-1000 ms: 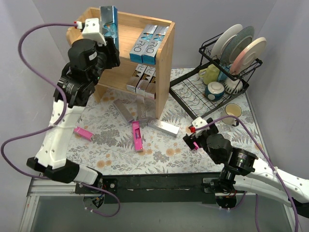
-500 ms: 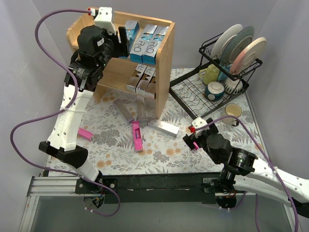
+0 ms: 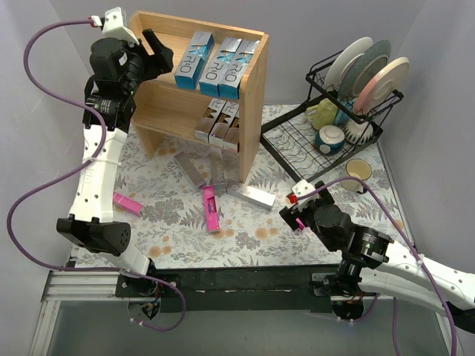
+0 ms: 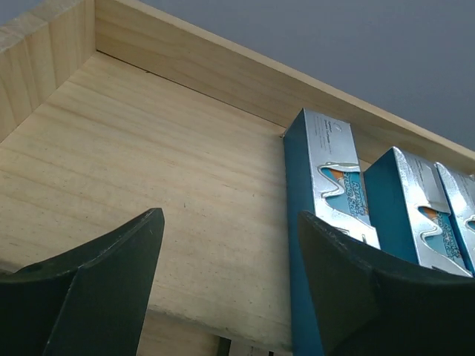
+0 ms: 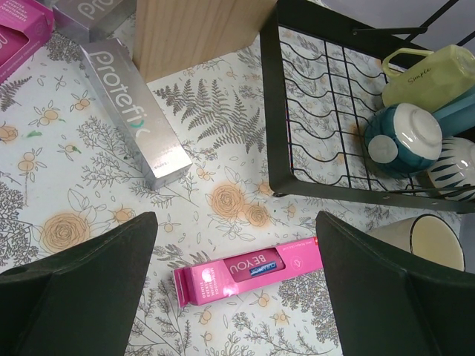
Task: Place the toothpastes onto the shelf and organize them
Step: Place the toothpaste on the shelf, then adjust the toothpaste on the shelf.
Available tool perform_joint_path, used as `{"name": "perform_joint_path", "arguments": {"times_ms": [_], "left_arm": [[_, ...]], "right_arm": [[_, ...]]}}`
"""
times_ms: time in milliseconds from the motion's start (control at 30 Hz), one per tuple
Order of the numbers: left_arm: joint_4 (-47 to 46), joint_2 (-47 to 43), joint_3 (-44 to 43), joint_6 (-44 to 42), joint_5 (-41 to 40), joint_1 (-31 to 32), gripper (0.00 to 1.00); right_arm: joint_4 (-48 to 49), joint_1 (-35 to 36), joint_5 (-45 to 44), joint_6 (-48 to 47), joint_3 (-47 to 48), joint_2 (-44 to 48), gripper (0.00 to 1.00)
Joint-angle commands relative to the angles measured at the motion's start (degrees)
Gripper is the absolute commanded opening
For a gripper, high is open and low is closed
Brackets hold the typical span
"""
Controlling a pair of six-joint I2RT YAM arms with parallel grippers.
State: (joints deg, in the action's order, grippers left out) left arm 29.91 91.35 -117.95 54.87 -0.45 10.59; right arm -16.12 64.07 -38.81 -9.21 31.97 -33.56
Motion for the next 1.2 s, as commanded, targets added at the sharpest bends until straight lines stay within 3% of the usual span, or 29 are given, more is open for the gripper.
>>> {"name": "perform_joint_path", "arguments": {"times_ms": [0, 333, 633, 833, 1167], "left_arm": [[-6.3, -1.9, 0.6, 9.3, 11.9, -1.8, 0.71], [-7.8, 3.7, -0.8, 17.7, 19.6, -1.9, 0.68], [-8.6, 8.5, -2.6, 21.9, 25.3, -0.7, 0.50], [-9.6, 9.8, -3.5, 21.8, 26.2, 1.9, 0.42], [-9.3, 11.4, -5.3, 19.1, 30.8, 2.4, 0.47]], "right_arm": [[2.5, -0.4, -0.4, 0.2, -0.4, 0.0, 0.96], [2.4, -0.3, -0.9, 0.3, -0.4, 1.0, 0.96], [2.4, -0.4, -1.0, 0.4, -0.5, 1.5, 0.96], [2.4, -0.4, -1.0, 0.5, -0.4, 1.0, 0.96], [2.4, -0.4, -1.0, 0.4, -0.5, 1.0, 0.96]]}}
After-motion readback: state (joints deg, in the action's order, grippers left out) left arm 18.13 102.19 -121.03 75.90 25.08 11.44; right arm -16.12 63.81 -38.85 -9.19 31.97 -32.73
